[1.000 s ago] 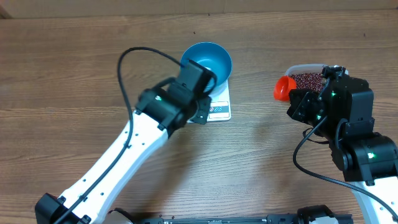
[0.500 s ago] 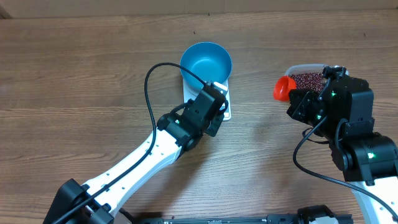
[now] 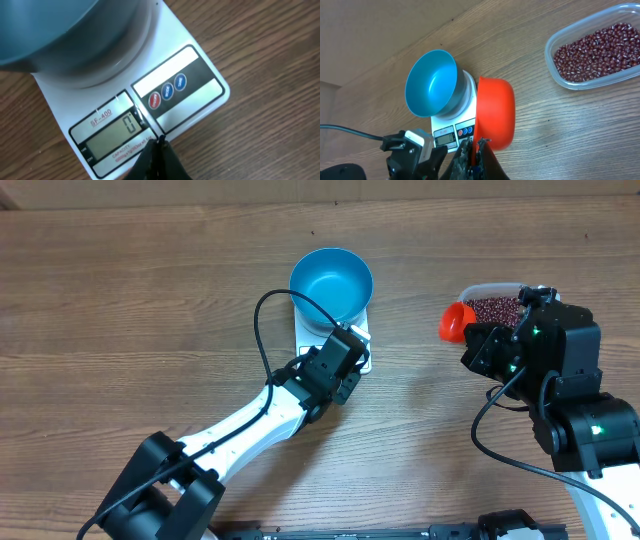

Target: Scoop item into bowl and weigh 150g on scale

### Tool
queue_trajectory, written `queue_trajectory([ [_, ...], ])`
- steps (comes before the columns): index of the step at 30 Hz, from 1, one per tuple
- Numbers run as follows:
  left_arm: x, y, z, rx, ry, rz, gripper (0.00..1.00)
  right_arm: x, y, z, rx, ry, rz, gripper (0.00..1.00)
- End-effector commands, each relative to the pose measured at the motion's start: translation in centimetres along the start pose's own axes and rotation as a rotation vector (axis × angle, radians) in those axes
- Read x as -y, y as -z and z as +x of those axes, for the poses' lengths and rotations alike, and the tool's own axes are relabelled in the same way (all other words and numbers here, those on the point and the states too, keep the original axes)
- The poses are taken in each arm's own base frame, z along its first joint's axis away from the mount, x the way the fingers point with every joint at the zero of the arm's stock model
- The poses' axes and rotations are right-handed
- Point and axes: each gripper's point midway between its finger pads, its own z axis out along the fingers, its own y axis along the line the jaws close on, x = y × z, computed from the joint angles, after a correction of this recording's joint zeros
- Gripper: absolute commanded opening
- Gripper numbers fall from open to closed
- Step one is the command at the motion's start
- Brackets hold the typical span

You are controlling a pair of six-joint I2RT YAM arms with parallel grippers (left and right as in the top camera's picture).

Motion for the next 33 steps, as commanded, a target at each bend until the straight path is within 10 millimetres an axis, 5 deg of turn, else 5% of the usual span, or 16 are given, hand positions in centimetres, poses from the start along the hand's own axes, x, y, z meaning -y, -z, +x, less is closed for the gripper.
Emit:
queue_trajectory([
  [1,-0.4,-0.5,0.2,-0.001,-0.028,-0.029,0.04,-0.9,1.0,-1.1,0.04,0.006,-0.027,0.04],
  [33,0.0,-2.4,-0.9,0.052,-0.009,-0.03,0.04,-1.0,0.6,-1.3,0.041,0.006,-0.027,0.04],
])
